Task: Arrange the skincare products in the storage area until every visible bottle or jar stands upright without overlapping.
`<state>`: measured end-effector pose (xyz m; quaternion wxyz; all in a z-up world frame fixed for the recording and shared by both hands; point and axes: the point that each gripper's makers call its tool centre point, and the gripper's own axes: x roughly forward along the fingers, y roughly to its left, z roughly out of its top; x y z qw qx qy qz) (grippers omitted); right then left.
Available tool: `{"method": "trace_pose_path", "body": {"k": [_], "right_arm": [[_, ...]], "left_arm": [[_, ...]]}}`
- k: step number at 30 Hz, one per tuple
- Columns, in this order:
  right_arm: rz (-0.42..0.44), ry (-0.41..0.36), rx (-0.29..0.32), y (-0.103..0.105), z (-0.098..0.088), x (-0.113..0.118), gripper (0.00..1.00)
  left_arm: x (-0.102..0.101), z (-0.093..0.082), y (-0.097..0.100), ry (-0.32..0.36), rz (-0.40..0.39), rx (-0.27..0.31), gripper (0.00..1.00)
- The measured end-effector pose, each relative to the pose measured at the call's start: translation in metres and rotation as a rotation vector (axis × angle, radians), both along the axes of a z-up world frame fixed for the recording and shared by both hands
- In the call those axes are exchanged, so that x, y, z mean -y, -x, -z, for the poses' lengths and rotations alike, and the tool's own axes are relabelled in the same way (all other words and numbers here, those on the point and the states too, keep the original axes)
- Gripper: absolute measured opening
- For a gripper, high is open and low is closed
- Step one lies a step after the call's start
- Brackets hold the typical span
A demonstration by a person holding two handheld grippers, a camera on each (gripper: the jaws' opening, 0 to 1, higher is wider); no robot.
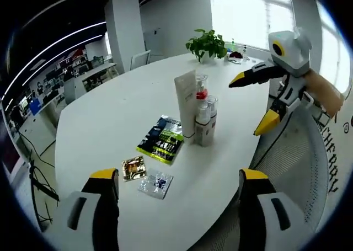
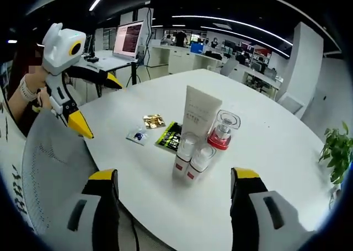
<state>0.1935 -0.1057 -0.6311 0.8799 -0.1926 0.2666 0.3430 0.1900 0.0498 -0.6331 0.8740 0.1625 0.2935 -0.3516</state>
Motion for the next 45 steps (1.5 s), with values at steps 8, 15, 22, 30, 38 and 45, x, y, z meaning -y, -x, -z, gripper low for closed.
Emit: {"method": "trace_pose_path", "body": {"k": [8,15,22,30,38,45], "right_arm": [[-0.016,0.007,0.01,-0.002,-0.002,-0.005,0.92],[-0.037,0.0,0.015,0.003,-0.005,-0.01,0.99],[-0.042,0.019,0.011,0.006,-0.001,-0.01,0.99],[-0.052,0.021,0.005,0.01,0.001,-0.015,0.99],[-0.056,0.029,-0.025,0.013,0.008,-0.018,0.97],[-0.044,0.021,-0.025,0.01,0.009,-0.016,0.95]], "left_arm": [[0.001,-0.001,0.006,0.005,0.024,0.01,0.91],[0.001,0.005,0.013,-0.006,0.031,0.002,0.98],[0.004,0.009,0.022,0.01,0.045,-0.026,0.99],[0.004,0.013,0.026,0.011,0.052,-0.032,0.99],[-0.001,0.018,0.019,-0.001,0.049,-0.027,0.99],[-0.001,0.023,0.011,-0.023,0.062,-0.032,0.92]]}}
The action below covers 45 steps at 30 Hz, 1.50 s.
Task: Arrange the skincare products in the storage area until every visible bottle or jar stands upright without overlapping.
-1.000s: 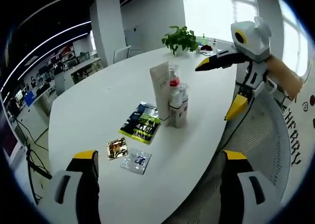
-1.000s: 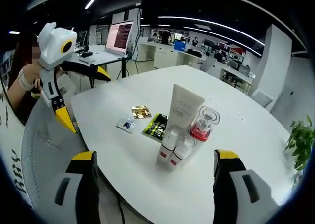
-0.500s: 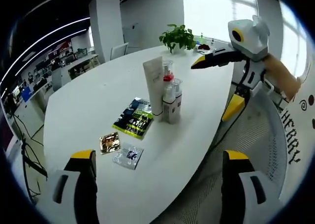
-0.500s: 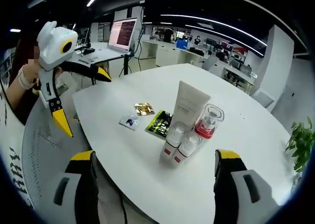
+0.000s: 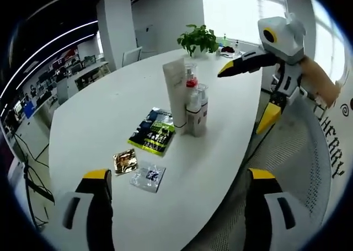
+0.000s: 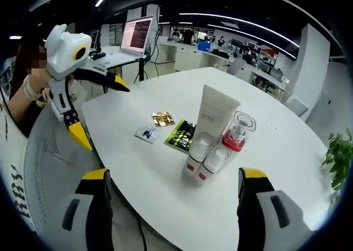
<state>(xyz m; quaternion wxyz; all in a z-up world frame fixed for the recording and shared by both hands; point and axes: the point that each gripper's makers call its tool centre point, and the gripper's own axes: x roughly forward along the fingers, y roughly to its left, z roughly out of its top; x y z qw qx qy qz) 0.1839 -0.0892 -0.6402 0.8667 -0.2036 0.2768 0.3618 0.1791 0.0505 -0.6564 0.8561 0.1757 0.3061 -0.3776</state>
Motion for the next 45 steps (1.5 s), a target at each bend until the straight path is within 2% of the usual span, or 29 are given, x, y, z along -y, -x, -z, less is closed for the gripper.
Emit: {"method": "trace_pose_path", "body": {"k": [14,16,18,21,26,29,33,38,40,44,45], "right_arm": [[0.01,-0.002,-0.023,-0.004,0.008,0.006,0.92],[0.009,-0.004,-0.028,-0.004,0.01,0.007,0.91],[0.01,-0.006,-0.032,-0.005,0.011,0.008,0.91],[0.014,-0.012,-0.039,-0.008,0.014,0.01,0.9],[0.025,-0.021,-0.043,-0.012,0.016,0.013,0.9],[0.034,-0.028,-0.047,-0.014,0.017,0.015,0.89],[0.035,-0.029,-0.058,-0.016,0.022,0.017,0.89],[0.03,-0.029,-0.073,-0.015,0.026,0.017,0.88],[0.029,-0.033,-0.076,-0.016,0.027,0.016,0.88],[0.028,-0.038,-0.083,-0.017,0.029,0.016,0.87],[0.029,-0.039,-0.085,-0.016,0.029,0.016,0.87]], "left_arm": [[0.017,0.018,-0.025,-0.037,0.05,-0.019,0.72],[0.021,0.022,-0.028,-0.04,0.066,-0.013,0.67],[0.025,0.023,-0.027,-0.039,0.072,-0.03,0.61],[0.031,0.027,-0.035,-0.047,0.092,-0.028,0.58],[0.04,0.035,-0.044,-0.051,0.124,-0.049,0.37],[0.046,0.037,-0.047,-0.055,0.142,-0.05,0.36],[0.052,0.042,-0.055,-0.056,0.147,-0.055,0.28],[0.06,0.05,-0.056,-0.038,0.184,-0.079,0.26],[0.059,0.057,-0.058,-0.065,0.183,-0.088,0.25],[0.056,0.067,-0.07,-0.116,0.165,-0.056,0.19],[0.051,0.068,-0.077,-0.142,0.138,-0.027,0.17]]}}
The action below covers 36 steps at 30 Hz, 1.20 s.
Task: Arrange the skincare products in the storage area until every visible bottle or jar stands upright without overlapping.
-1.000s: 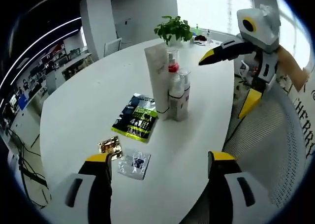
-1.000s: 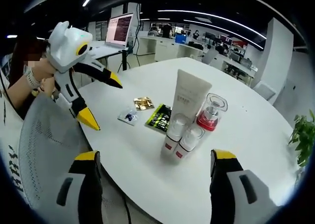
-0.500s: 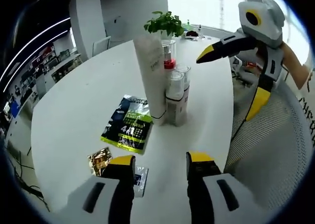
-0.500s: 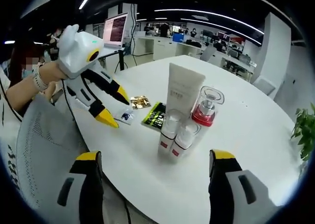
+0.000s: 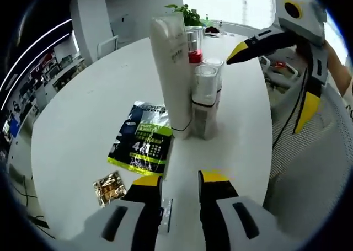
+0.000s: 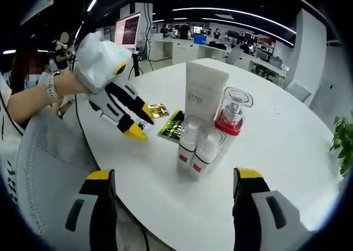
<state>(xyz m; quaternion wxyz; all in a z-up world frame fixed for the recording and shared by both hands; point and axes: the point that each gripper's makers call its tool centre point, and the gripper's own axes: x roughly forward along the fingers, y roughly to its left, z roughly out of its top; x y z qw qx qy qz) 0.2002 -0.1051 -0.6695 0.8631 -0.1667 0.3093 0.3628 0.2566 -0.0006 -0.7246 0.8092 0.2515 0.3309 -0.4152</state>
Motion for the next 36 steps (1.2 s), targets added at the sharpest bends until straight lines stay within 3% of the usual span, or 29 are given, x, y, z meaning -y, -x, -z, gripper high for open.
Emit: {"method": "trace_pose_path", "body": {"k": [6,11,16,29,34,36], "right_arm": [[0.007,-0.008,-0.012,-0.001,0.004,0.002,0.87],[0.019,-0.01,-0.019,0.0,0.006,0.006,0.87],[0.032,-0.011,-0.025,0.002,0.007,0.011,0.86],[0.025,-0.005,-0.041,0.006,0.01,0.003,0.84],[0.019,0.001,-0.047,0.009,0.011,0.002,0.83],[0.017,0.002,-0.047,0.01,0.011,0.002,0.83]], "left_arm": [[-0.003,0.018,-0.013,-0.057,0.022,0.013,0.15],[-0.002,0.024,-0.02,-0.064,0.018,0.033,0.12],[0.002,0.039,-0.018,-0.079,0.031,0.012,0.13],[-0.004,0.037,-0.03,-0.064,0.02,0.06,0.08],[-0.005,0.039,-0.036,-0.14,0.07,0.132,0.01],[-0.005,0.04,-0.035,-0.135,0.066,0.12,0.01]]}}
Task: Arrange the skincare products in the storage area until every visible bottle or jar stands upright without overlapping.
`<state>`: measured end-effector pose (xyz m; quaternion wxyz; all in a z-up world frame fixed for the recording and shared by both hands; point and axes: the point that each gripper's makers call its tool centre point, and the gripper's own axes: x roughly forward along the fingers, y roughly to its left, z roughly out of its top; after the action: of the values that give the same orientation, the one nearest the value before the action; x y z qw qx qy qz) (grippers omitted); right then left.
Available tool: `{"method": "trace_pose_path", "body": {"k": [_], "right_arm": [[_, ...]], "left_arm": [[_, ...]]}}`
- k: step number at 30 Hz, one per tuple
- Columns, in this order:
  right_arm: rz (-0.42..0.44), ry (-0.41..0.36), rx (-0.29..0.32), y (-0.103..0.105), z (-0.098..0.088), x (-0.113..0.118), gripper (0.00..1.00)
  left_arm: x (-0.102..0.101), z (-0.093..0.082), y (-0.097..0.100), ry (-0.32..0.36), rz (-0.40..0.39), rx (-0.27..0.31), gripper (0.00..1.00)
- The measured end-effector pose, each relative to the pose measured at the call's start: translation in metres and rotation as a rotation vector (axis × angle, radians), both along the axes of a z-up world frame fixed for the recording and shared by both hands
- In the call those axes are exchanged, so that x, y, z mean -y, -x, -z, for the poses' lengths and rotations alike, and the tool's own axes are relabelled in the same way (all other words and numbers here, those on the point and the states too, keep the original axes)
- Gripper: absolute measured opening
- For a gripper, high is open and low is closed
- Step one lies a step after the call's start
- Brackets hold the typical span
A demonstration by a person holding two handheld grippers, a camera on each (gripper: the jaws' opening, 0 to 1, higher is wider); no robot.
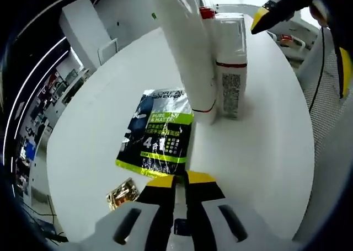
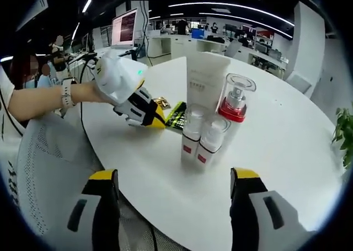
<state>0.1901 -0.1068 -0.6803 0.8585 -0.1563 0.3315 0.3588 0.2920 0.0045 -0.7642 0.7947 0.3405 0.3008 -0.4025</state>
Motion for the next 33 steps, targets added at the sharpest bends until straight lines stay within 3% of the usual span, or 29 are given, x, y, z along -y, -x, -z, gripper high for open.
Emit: {"method": "trace_pose_path", "body": {"k": [9,15,33], "right_arm": [[-0.019,-0.007,0.008,0.003,-0.003,-0.008,0.81],[-0.036,-0.013,0.002,0.007,-0.001,-0.013,0.78],[-0.057,-0.031,-0.015,0.015,0.002,-0.018,0.7]], "left_arm": [[-0.004,-0.002,-0.002,-0.029,-0.008,0.028,0.0],[-0.004,-0.004,0.005,-0.032,0.0,0.013,0.0],[-0.008,-0.006,0.039,-0.07,0.034,-0.102,0.0]]}}
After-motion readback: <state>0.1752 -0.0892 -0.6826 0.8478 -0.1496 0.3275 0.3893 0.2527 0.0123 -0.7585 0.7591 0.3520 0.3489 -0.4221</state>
